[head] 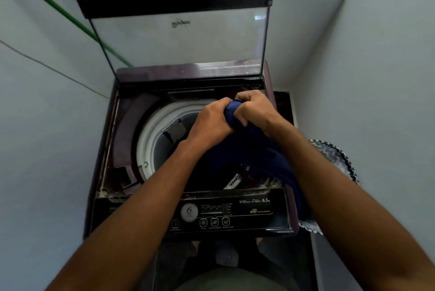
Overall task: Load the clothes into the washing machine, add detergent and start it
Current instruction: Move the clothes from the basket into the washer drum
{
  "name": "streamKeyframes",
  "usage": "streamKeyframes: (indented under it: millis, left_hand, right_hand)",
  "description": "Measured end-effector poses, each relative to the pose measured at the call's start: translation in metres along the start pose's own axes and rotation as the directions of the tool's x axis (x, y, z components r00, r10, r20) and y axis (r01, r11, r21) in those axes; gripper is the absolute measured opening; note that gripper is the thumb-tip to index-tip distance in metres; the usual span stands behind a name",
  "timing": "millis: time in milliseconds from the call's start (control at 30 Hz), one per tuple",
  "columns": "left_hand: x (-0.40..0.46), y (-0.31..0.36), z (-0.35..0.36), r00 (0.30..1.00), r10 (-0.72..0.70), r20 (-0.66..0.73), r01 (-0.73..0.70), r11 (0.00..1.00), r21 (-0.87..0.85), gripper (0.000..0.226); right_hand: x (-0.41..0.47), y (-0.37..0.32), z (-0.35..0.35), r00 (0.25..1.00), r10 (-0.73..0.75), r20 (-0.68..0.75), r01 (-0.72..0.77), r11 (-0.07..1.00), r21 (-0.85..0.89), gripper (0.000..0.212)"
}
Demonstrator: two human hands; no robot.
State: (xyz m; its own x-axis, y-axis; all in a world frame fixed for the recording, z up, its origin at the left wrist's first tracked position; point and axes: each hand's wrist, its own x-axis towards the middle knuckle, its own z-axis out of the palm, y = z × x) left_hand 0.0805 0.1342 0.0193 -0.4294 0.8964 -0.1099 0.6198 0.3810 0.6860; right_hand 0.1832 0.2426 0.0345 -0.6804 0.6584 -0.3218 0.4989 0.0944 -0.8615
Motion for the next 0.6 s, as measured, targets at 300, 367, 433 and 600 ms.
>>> streamKeyframes:
  millis: [300, 367, 433, 600]
  left_hand:
    - [-0.014, -0.067, -0.019, 0.968, -0.109, -0.225, 0.119, 0.992, 0.029, 0.053]
    - [-0.014, -0.082, -0.016, 0.975, -0.162, -0.149, 0.175, 0.981, 0.078, 0.065]
    - [-0.015, -0.092, -0.014, 0.973, -0.233, -0.012, 0.232, 0.964, 0.128, 0.078]
    - [-0.018, -0.1, -0.008, 0.962, -0.218, 0.165, 0.195, 0.97, 0.144, 0.063]
  right_hand:
    - [0.026, -0.026, 0.074, 0.99, -0.138, 0.04, 0.143, 0.962, -0.234, 0.025]
    - [0.033, -0.018, 0.086, 0.982, -0.173, 0.071, 0.187, 0.922, -0.338, 0.021]
    - [0.038, -0.006, 0.094, 0.981, -0.141, 0.133, 0.184, 0.891, -0.416, 0.022]
    - [0.039, 0.02, 0.103, 0.969, -0.002, 0.249, 0.136, 0.841, -0.524, 0.025]
